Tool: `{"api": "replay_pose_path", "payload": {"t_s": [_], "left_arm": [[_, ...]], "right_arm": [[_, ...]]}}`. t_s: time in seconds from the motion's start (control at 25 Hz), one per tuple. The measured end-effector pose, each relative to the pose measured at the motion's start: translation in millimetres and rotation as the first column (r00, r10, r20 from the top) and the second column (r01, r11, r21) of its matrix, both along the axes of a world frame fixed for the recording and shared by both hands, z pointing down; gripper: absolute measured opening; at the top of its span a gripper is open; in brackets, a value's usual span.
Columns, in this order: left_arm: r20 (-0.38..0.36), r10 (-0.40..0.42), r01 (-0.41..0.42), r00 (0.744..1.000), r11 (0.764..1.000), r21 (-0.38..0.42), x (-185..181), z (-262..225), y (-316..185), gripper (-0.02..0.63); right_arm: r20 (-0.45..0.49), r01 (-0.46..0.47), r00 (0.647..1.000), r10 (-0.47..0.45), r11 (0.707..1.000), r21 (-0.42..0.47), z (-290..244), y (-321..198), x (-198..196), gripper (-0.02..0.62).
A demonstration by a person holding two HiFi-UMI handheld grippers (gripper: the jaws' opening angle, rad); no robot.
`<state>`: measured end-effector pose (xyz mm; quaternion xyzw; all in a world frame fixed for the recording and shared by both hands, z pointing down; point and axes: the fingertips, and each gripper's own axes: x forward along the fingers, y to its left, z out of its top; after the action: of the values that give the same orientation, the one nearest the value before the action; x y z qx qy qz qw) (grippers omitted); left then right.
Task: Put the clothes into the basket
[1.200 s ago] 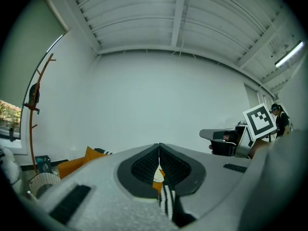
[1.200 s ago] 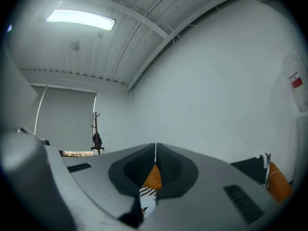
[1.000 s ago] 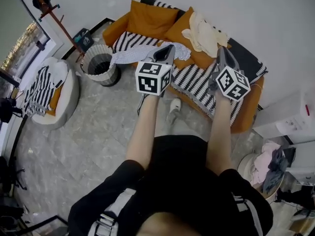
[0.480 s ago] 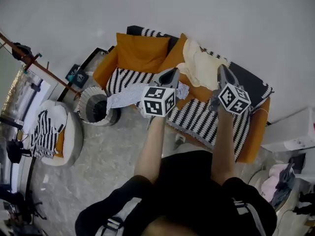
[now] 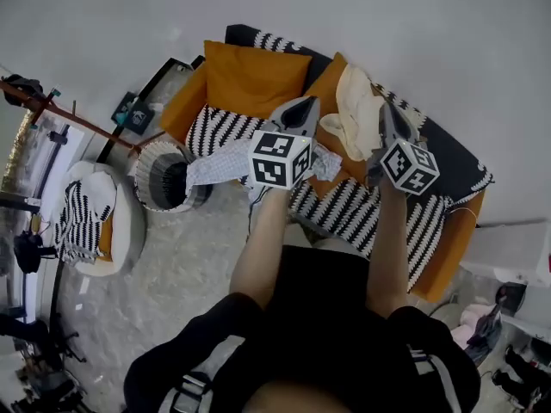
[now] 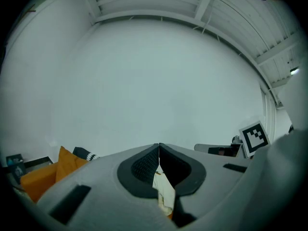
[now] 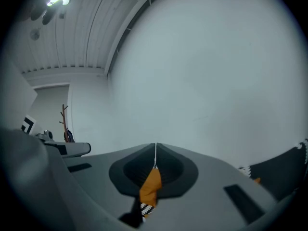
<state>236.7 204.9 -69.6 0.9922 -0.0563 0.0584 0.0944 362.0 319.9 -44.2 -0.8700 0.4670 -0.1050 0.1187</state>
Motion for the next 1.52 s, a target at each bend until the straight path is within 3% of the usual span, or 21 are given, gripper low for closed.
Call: {"api": "replay_pose_path", "payload": {"t_s": [0.12, 0.32, 0.52, 0.68, 0.88, 1.2, 1.24, 1.28, 1.32, 1.4, 1.52], "left_arm": [[0.035, 0.028, -0.027, 0.999, 0.999, -0.029, 20, 13, -22, 0.009], [0.085, 0.078, -0.074, 0.993, 0.996, -0.049, 71, 32, -39, 0.009], [0.151, 0.108, -0.093, 0.983, 0.99, -0.104, 114, 79, -41, 0.009], [0.221, 0.184, -0.148, 0.958, 0.974, -0.169, 146, 136, -19, 0.009], [0.313, 0.266, -0.212, 0.912, 0.958, -0.195, 164, 194, 3, 0.011], [0.401, 0.279, -0.205, 0.872, 0.954, -0.218, 193, 278, 12, 0.012], [0.406, 0.28, -0.207, 0.87, 0.955, -0.214, 197, 284, 13, 0.029], [0.413, 0.284, -0.212, 0.865, 0.954, -0.211, 201, 291, 14, 0.085], [0.422, 0.288, -0.217, 0.86, 0.953, -0.209, 204, 299, 15, 0.143], [0.442, 0.286, -0.216, 0.85, 0.955, -0.202, 213, 315, 15, 0.208], [0.476, 0.258, -0.186, 0.841, 0.963, -0.195, 223, 343, 8, 0.252]], "right_arm": [[0.026, -0.027, 0.999, 0.028, 0.999, -0.024, 13, -10, 10, 0.012], [0.074, -0.16, 0.984, 0.161, 0.987, -0.013, 22, 10, 60, 0.012], [0.124, -0.198, 0.971, 0.205, 0.978, -0.073, 59, 17, 81, 0.012], [0.184, -0.207, 0.954, 0.235, 0.965, -0.16, 114, 33, 95, 0.012], [0.25, -0.191, 0.936, 0.247, 0.955, -0.228, 176, 47, 95, 0.012], [0.269, -0.143, 0.935, 0.232, 0.939, -0.313, 266, 59, 121, 0.02], [0.275, -0.131, 0.935, 0.225, 0.938, -0.321, 273, 58, 125, 0.056], [0.284, -0.115, 0.934, 0.216, 0.935, -0.335, 282, 58, 127, 0.158], [0.289, -0.096, 0.935, 0.207, 0.93, -0.354, 290, 58, 128, 0.216], [0.278, -0.067, 0.941, 0.193, 0.912, -0.404, 307, 60, 135, 0.244], [0.238, -0.06, 0.952, 0.192, 0.879, -0.473, 329, 65, 155, 0.268]]}}
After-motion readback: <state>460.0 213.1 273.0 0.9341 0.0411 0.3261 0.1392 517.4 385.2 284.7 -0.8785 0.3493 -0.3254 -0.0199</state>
